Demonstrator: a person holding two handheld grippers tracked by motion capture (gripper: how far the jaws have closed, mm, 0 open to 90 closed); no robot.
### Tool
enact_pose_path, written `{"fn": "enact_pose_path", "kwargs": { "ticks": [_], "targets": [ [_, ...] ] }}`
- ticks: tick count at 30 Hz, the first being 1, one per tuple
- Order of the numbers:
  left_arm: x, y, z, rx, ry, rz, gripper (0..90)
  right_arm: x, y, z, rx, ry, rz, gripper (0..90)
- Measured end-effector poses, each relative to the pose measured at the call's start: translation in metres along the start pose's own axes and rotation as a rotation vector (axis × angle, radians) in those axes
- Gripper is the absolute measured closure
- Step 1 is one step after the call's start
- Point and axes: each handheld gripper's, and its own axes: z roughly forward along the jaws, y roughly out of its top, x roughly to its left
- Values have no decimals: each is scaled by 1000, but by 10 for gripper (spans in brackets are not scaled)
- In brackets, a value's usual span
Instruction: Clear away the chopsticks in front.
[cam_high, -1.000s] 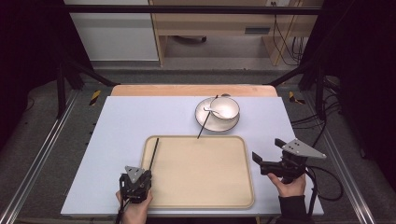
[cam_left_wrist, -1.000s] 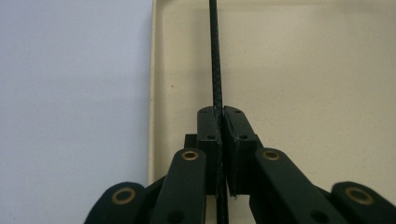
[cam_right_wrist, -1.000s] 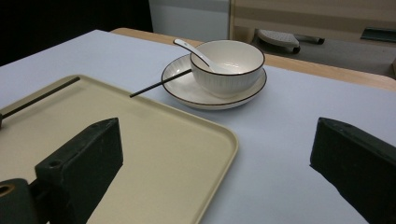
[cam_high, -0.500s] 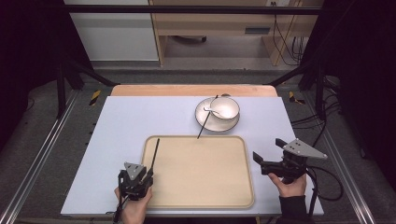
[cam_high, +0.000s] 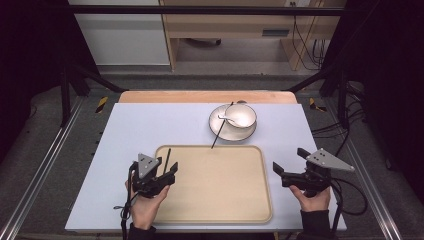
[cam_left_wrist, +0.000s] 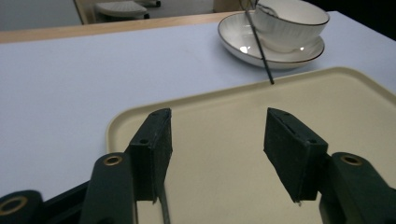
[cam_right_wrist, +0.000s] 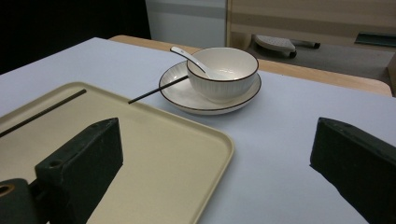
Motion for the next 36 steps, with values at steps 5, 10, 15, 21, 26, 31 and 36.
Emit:
{"fn": "enact_pose_path", "kwargs": {
  "ticks": [5, 10, 15, 21, 26, 31, 36],
  "targets": [
    [-2, 9, 15, 6, -52, 26, 359, 0, 0, 0, -4, 0, -1, 24],
    [-3, 20, 33, -9, -121, 31, 286, -2, 0, -1, -5, -2, 6, 24],
    [-8, 36, 53, -2, -141, 74, 239, -3, 0, -1, -2, -7, 8, 24],
    [-15, 59, 76, 0, -180, 123, 211, -4, 0, -1, -2, -9, 10, 24],
    [-22, 70, 92, 15, -195, 138, 202, -5, 0, -1, -4, -11, 10, 25],
    [-31, 75, 108, 38, -211, 168, 197, -6, 0, -2, -6, -13, 11, 25],
    [-38, 81, 126, 65, -196, 209, 192, -6, 0, -3, -7, -12, 12, 25]
  ]
}}
